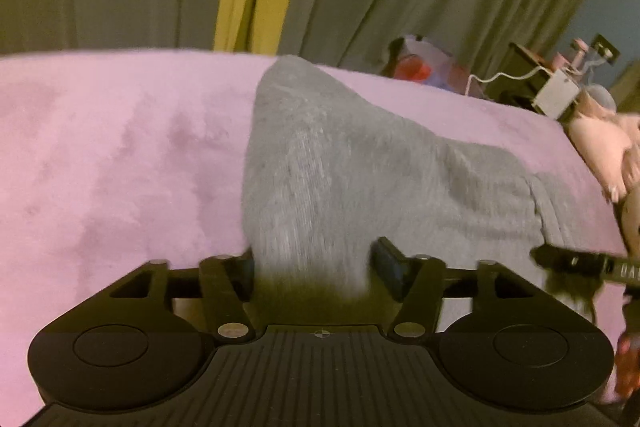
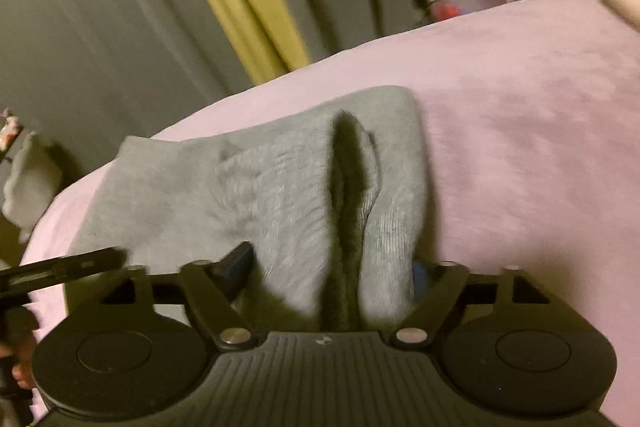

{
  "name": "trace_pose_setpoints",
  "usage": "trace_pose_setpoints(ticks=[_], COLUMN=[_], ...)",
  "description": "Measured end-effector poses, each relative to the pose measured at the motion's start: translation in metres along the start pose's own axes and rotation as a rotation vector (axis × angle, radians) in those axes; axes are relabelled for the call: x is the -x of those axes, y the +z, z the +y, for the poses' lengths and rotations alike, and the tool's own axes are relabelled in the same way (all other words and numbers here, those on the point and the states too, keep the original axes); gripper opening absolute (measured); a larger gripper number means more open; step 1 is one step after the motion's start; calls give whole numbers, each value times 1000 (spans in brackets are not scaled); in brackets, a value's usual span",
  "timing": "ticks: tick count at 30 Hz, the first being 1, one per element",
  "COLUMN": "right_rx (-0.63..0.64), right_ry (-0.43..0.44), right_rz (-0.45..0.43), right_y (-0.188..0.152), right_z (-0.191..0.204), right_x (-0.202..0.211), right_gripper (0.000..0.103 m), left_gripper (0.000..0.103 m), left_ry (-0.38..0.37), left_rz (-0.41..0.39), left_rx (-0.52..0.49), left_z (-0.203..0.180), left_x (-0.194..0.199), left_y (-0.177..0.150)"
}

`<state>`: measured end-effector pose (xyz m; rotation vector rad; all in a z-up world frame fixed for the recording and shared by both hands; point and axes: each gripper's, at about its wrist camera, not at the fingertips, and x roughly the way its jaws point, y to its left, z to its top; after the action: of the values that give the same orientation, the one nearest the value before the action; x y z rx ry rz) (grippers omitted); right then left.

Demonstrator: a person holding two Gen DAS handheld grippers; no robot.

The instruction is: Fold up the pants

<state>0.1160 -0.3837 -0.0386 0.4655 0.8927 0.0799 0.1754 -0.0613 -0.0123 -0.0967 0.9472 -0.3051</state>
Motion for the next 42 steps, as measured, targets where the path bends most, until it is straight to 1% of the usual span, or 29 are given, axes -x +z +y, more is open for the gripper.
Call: trace_pose_setpoints(ticks=[1, 2, 4, 6, 8, 9, 10, 11, 12, 14, 15, 18, 20, 22, 25, 26, 28, 30, 31, 33, 34, 36, 39, 42], right_rx=[-5, -7, -9, -12, -20, -7, 16, 8, -18, -53, -53, -35, -13, 3, 43, 77, 156, 225, 258, 302, 311, 316, 322, 323], right_ry=[20, 39, 62, 59, 39, 21, 6, 6, 9, -13, -23, -108, -178, -223, -223, -214, -204, -216, -225, -254, -270, -274, -287, -298], right_rz=[-17, -35, -64, -64, -53, -49, -46, -37, -31, -28, -40, -115, -144, -148, -134, -119, -98, -97, -106, -121, -122, -120, -132, -137], right_y=[-5, -9, -16, -21, -24, -27, -29, -29, -26, -25, -27, -47, -63, -74, -91, -97, -108, -115, -118, -123, -124, -126, -129, -130], right_z=[-4, -7, -8, -14, -19, -21, -23, -23, -26, -22, -19, -3, 9, 21, 41, 50, 66, 78, 84, 93, 95, 99, 104, 106], right_x=[6, 12, 21, 23, 17, 12, 9, 6, 3, 9, 14, 39, 51, 60, 70, 72, 76, 75, 77, 77, 77, 78, 81, 78], right_gripper=[85, 88, 89, 92, 99, 99, 99, 99, 99, 99, 99, 99, 99, 99, 99, 99, 99, 99, 99, 99, 99, 99, 99, 99], left_gripper=[80, 81, 88, 92, 95, 99, 101, 101, 101, 101, 101, 100, 100, 100, 100, 100, 100, 100, 100, 100, 100, 100, 100, 101], left_ry=[3, -1, -6, 9, 50, 52, 34, 17, 17, 58, 78, 119, 157, 190, 225, 233, 225, 228, 249, 280, 278, 269, 270, 251], left_rz=[-5, -11, -2, 19, 59, 71, 76, 76, 72, 69, 64, 50, 28, 23, 43, 55, 76, 58, 32, -2, -4, -9, -39, -55], left_rx=[-12, -20, -31, -23, -8, 22, 65, 121, 158, 223, 249, 270, 249, 197, 125, 115, 95, 40, -2, -41, -48, -52, -52, -68], left_z=[-1, -1, 4, 9, 19, 25, 32, 40, 44, 49, 52, 55, 48, 35, 12, 6, -7, -20, -27, -35, -36, -37, -42, -47], left_x=[7, 14, 23, 25, 18, 13, 10, 9, 11, 19, 25, 45, 61, 72, 81, 83, 83, 86, 89, 93, 94, 95, 101, 102], left_y=[-6, -12, -25, -37, -49, -53, -56, -58, -58, -56, -57, -63, -73, -86, -116, -124, -137, -142, -143, -145, -145, -144, -143, -143])
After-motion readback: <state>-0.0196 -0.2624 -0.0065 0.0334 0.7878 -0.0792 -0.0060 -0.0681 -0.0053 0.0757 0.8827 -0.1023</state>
